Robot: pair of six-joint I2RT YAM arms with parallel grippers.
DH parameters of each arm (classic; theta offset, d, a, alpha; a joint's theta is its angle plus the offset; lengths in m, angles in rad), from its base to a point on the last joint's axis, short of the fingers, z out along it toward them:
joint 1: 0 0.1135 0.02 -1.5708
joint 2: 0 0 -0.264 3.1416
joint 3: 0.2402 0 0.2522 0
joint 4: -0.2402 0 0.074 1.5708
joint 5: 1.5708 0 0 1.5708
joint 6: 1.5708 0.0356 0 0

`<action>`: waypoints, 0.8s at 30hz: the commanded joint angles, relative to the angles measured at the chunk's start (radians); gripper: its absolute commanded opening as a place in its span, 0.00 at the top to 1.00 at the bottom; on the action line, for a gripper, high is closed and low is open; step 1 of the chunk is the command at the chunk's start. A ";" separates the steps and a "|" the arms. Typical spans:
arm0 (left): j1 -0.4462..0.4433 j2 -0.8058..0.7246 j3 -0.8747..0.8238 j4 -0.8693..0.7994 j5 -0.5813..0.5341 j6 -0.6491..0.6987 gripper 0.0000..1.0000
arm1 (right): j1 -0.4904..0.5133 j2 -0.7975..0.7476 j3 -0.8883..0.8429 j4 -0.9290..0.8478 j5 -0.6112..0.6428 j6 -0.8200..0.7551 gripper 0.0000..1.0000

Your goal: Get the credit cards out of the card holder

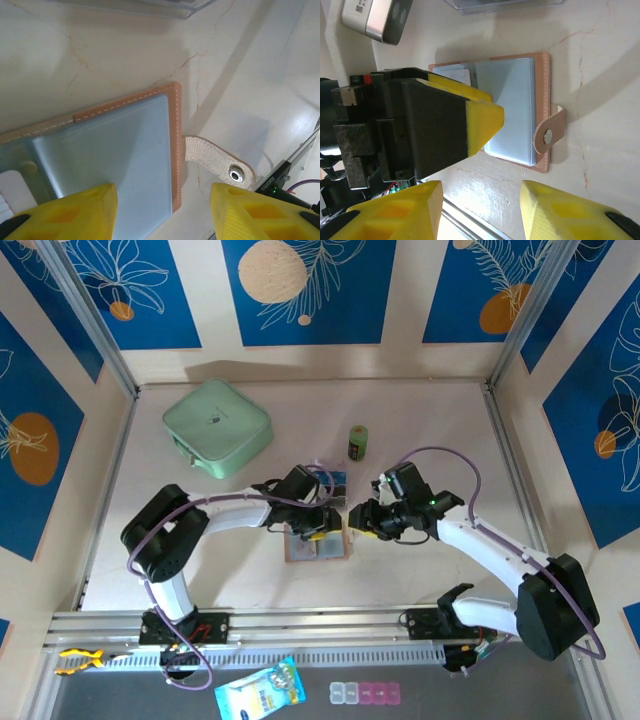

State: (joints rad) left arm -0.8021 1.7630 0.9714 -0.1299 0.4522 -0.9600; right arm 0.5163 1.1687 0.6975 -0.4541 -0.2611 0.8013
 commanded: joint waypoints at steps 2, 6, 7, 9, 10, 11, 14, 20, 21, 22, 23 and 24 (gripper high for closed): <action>-0.007 -0.038 0.045 -0.049 -0.016 0.039 0.50 | -0.001 0.002 -0.011 0.000 -0.020 0.001 0.56; 0.001 -0.092 0.036 -0.108 -0.059 0.075 0.53 | 0.015 0.034 -0.005 0.037 -0.037 0.015 0.61; 0.005 -0.109 0.026 -0.118 -0.069 0.080 0.53 | 0.022 0.047 0.001 0.047 -0.041 0.019 0.62; 0.014 -0.139 0.000 -0.128 -0.082 0.086 0.55 | 0.038 0.079 0.014 0.060 -0.047 0.021 0.64; 0.020 -0.159 -0.017 -0.131 -0.088 0.086 0.57 | 0.052 0.100 0.026 0.066 -0.049 0.022 0.65; 0.028 -0.177 -0.034 -0.132 -0.094 0.086 0.58 | 0.063 0.119 0.038 0.070 -0.049 0.021 0.66; 0.046 -0.230 -0.091 -0.132 -0.105 0.084 0.60 | 0.100 0.178 0.074 0.086 -0.049 0.022 0.69; 0.089 -0.304 -0.194 -0.145 -0.118 0.082 0.68 | 0.162 0.287 0.133 0.125 -0.040 0.029 0.72; 0.096 -0.310 -0.205 -0.142 -0.117 0.081 0.70 | 0.168 0.303 0.140 0.131 -0.039 0.030 0.73; 0.103 -0.313 -0.218 -0.135 -0.112 0.082 0.73 | 0.176 0.320 0.148 0.139 -0.041 0.033 0.73; 0.109 -0.317 -0.229 -0.129 -0.106 0.083 0.75 | 0.183 0.336 0.154 0.145 -0.043 0.034 0.74; 0.113 -0.317 -0.236 -0.124 -0.104 0.084 0.77 | 0.189 0.350 0.160 0.151 -0.043 0.035 0.74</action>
State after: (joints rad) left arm -0.7040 1.4689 0.7589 -0.2470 0.3534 -0.8829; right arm 0.6891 1.4883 0.8280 -0.3248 -0.2813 0.8215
